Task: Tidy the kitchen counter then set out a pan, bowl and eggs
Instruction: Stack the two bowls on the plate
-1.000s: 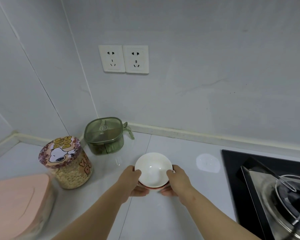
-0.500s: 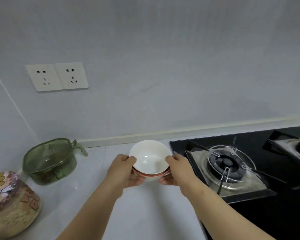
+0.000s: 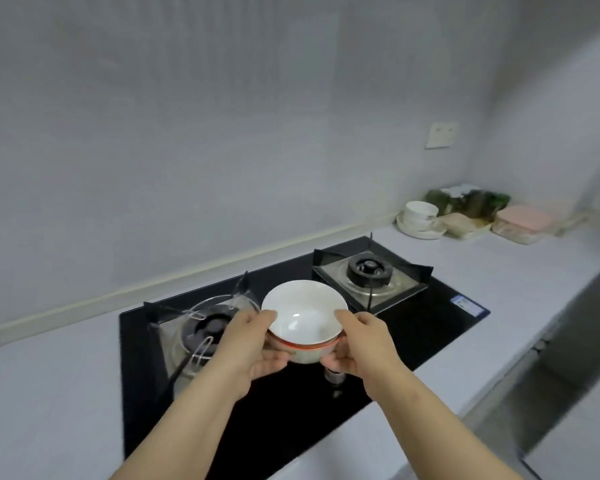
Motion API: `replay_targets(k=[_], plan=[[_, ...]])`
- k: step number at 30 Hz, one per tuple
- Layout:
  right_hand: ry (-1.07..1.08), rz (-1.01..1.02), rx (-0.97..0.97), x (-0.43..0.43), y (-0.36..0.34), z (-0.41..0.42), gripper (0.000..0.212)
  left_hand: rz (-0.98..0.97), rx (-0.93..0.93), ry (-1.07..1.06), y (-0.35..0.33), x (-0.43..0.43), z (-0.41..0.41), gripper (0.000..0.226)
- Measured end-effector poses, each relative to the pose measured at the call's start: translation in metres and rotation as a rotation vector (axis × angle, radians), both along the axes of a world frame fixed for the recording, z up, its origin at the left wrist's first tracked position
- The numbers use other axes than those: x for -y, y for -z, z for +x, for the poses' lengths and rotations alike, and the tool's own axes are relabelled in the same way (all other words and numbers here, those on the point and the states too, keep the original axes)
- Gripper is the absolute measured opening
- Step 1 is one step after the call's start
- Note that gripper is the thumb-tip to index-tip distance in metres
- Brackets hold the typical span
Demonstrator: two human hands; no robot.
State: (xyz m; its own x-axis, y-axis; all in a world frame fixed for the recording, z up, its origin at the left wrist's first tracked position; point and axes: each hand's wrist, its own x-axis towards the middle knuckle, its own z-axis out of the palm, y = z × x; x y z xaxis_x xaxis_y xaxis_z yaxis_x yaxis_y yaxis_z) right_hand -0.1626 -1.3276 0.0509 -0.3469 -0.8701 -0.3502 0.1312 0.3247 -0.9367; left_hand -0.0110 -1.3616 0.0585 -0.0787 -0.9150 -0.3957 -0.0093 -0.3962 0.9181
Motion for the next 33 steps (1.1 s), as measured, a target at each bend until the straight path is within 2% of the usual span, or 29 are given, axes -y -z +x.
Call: replay_targets(k=[6,9,14,21,25,33], plan=[[0.082,-0.013,0.021,-0.026,-0.025,-0.161,0.018,0.022,-0.039,0.155,-0.020,-0.004,-0.165,0.023],[0.136,-0.024,0.034,-0.030,-0.033,-0.224,0.024,0.029,-0.066,0.204,-0.025,0.002,-0.234,0.026],[0.202,-0.059,0.014,-0.012,-0.035,-0.310,0.020,0.009,-0.105,0.274,-0.026,0.036,-0.330,0.027],[0.250,-0.058,0.010,0.071,-0.034,-0.411,0.020,0.016,-0.118,0.320,-0.019,0.124,-0.437,0.029],[0.254,-0.056,-0.001,0.136,-0.038,-0.461,0.020,-0.013,-0.087,0.330,-0.023,0.189,-0.487,0.020],[0.146,-0.080,-0.034,0.267,-0.044,-0.525,0.018,-0.134,-0.018,0.125,-0.026,0.292,-0.548,0.016]])
